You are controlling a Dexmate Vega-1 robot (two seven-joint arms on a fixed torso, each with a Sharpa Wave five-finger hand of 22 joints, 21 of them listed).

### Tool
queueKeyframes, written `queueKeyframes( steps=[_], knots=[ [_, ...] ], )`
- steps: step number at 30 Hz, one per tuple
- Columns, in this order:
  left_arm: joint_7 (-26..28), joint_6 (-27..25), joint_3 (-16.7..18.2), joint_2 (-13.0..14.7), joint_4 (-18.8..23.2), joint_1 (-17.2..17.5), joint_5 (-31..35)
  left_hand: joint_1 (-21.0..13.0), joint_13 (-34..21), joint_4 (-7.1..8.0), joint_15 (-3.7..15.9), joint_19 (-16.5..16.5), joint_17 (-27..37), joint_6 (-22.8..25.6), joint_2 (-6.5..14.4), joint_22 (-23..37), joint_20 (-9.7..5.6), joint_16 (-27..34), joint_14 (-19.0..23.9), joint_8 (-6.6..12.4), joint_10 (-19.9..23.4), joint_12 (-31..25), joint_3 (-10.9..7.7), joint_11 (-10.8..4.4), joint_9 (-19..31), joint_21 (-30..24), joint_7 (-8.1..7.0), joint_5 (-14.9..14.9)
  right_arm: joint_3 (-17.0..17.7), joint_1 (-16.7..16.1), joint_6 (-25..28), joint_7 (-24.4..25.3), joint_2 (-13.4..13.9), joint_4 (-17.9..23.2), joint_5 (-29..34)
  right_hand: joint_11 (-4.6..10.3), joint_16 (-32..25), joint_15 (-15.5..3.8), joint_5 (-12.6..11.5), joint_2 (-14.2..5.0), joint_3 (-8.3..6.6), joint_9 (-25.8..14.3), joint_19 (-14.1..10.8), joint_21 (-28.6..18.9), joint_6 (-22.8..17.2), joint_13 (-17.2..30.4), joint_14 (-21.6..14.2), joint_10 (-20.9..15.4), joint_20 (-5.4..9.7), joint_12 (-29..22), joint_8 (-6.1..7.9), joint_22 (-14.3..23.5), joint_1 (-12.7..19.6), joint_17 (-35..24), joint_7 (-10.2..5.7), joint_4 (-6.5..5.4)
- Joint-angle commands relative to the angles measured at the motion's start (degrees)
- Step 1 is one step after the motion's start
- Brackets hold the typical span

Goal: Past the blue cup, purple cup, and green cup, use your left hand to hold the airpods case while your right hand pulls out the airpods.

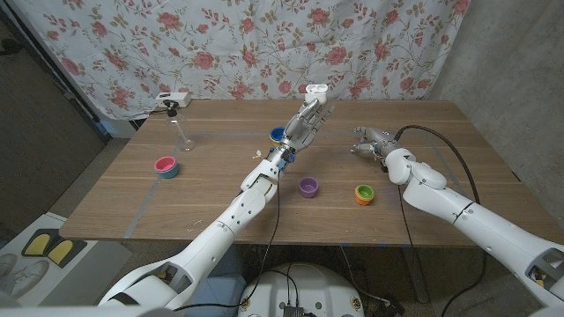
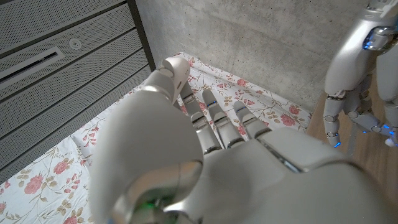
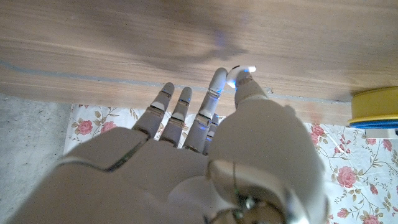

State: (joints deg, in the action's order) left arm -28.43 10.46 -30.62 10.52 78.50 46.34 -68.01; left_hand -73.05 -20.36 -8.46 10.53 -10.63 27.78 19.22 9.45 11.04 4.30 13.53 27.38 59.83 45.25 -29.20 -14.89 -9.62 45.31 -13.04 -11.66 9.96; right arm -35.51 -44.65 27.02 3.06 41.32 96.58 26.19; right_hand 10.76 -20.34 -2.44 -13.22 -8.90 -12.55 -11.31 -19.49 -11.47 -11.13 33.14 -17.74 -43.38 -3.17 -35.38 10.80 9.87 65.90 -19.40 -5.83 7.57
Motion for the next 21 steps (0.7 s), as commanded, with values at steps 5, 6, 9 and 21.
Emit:
queueKeyframes(
  steps=[5, 6, 9, 21],
  knots=[
    [-0.76, 0.04, 0.46, 0.0, -0.74, -0.09, -0.32, -0.05, -4.59, 0.25, 2.56, 0.03, 0.15, 0.34, 0.49, 0.11, -0.07, -0.08, 2.45, 0.09, 3.56, -2.56, -0.27, -3.08, 0.02, -0.05, -0.12, 0.36, 0.07, -0.09, 0.06, -0.76, -0.47, -0.31, 0.32, 1.54, 0.72, -8.62, 0.33, -0.07, 0.5, -0.27, 0.24, 0.29, 1.58, -1.18, 0.79, 0.64, -0.29, 1.4, -0.22, 0.04, -0.48, 0.36, 1.61, -0.08],
    [-0.8, 0.1, 0.46, 0.08, -0.78, -0.15, -0.19, -0.03, -4.55, 0.27, 2.51, 0.02, 0.13, 0.3, 0.52, 0.11, -0.04, -0.1, 2.49, 0.07, 3.44, -2.49, -0.3, -3.07, -0.03, -0.05, -0.12, 0.35, 0.05, -0.08, -0.24, -0.77, -0.39, -0.35, 0.29, 1.5, 0.84, -8.55, 0.35, 0.06, 0.57, -0.27, 0.22, 0.28, 1.72, -1.43, 0.89, 0.92, -0.33, 1.65, -0.18, 0.03, -0.58, 0.48, 2.07, -0.07],
    [-0.93, 0.06, 0.56, 0.04, -0.89, -0.21, -0.35, -0.03, -4.52, 0.27, 2.5, 0.02, 0.11, 0.25, 0.52, 0.11, -0.04, -0.16, 2.5, 0.05, 3.27, -2.4, -0.35, -3.03, -0.1, -0.06, -0.12, 0.34, -0.23, -0.08, -0.55, -0.82, -0.12, -0.13, 0.74, 1.44, 1.23, -7.9, 0.42, 0.39, 0.86, -0.27, 0.36, 0.34, 2.07, -2.04, 1.34, 1.37, -0.53, 2.21, -0.1, 0.0, -1.05, 0.77, 2.58, -0.18],
    [-1.6, -0.2, 0.58, -0.19, -1.59, -0.48, -0.58, 0.0, -4.61, 0.3, 2.57, -0.02, 0.14, 0.2, 0.55, 0.11, -0.16, -0.24, 2.54, 0.03, 3.2, -2.43, -0.42, -3.05, -0.38, -0.07, -0.12, 0.31, 0.44, -0.53, -0.48, -1.19, 0.19, 0.74, 0.26, -0.6, 2.2, -5.19, 0.62, 1.59, 2.15, -0.23, 0.74, 0.44, 2.92, -5.1, 2.54, 5.46, -1.31, 6.23, 0.42, -0.06, -3.46, 1.94, 3.58, -0.65]
  ],
)
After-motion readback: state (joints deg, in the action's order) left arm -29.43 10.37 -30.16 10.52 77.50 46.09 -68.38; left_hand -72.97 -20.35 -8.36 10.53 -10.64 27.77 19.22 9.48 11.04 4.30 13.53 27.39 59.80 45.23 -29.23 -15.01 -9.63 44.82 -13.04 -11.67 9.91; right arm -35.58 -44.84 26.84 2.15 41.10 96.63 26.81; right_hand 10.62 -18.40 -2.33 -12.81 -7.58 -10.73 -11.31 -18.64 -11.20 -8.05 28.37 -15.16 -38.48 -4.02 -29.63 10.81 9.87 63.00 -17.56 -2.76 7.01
